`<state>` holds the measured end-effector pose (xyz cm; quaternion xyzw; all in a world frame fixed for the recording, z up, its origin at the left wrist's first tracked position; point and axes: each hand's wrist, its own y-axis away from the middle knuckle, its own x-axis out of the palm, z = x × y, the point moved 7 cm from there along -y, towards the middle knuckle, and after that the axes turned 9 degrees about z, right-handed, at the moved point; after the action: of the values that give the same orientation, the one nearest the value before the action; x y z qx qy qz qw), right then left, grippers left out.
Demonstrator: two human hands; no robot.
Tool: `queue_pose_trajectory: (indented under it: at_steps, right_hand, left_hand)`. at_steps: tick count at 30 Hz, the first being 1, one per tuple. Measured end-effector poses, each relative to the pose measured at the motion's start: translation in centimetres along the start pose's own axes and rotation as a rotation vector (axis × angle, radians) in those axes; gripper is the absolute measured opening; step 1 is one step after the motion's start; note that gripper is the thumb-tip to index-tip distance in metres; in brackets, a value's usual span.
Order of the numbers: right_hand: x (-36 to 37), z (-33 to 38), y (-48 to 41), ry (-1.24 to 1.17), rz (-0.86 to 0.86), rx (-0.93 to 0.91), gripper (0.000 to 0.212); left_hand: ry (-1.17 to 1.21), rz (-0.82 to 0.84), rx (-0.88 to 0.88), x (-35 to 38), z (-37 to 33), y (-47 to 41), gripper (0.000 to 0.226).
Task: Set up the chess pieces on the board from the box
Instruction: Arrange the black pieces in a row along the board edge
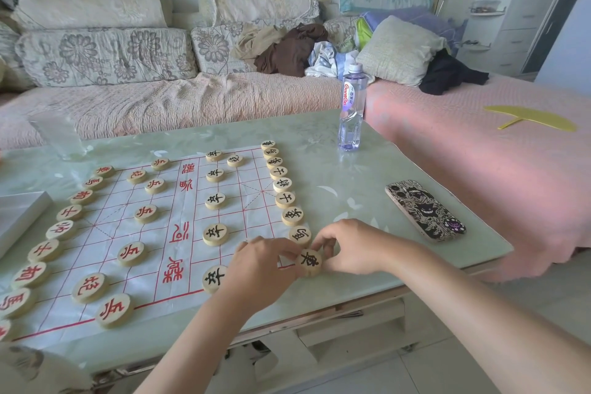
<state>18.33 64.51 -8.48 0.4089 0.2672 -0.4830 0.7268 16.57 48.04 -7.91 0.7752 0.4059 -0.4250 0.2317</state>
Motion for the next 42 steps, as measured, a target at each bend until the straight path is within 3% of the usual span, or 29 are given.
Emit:
queue_pose_trajectory:
  at_steps: [6,14,19,26,33,42]
  right_hand:
    - [-0.1,-0.1,0.4,0.033,0.0,0.023,0.045]
    - [0.1,0.3,0.5,0.022,0.033,0.007,0.045]
    - [0.1,0.2,0.6,0.089,-0.01,0.034,0.057]
    - [0.5,0.5,0.6,0.047,0.032,0.007,0.046]
    - [-0.8,0.5,0.7,0.082,-0.123,0.038,0.05]
    - [-0.3,0.6,0.5,0.055,-0.058,0.041,0.052]
  left_hand:
    - [0.0,0.009,0.014,0.1,-0.2,0.3,0.041]
    - [0.02,0.03,0.026,0.4,-0.1,0.0,0.032]
    - [0.004,0.03,0.035,0.6,0.0,0.1,0.035]
    - [-0.027,0.021,0.043,0.8,-0.3,0.3,0.041]
    - [0.06,0.023,-0.003,0.3,0.2,-0.2,0.034]
    - [-0.006,0.005,0.016,0.5,0.4,-0.3,0.032]
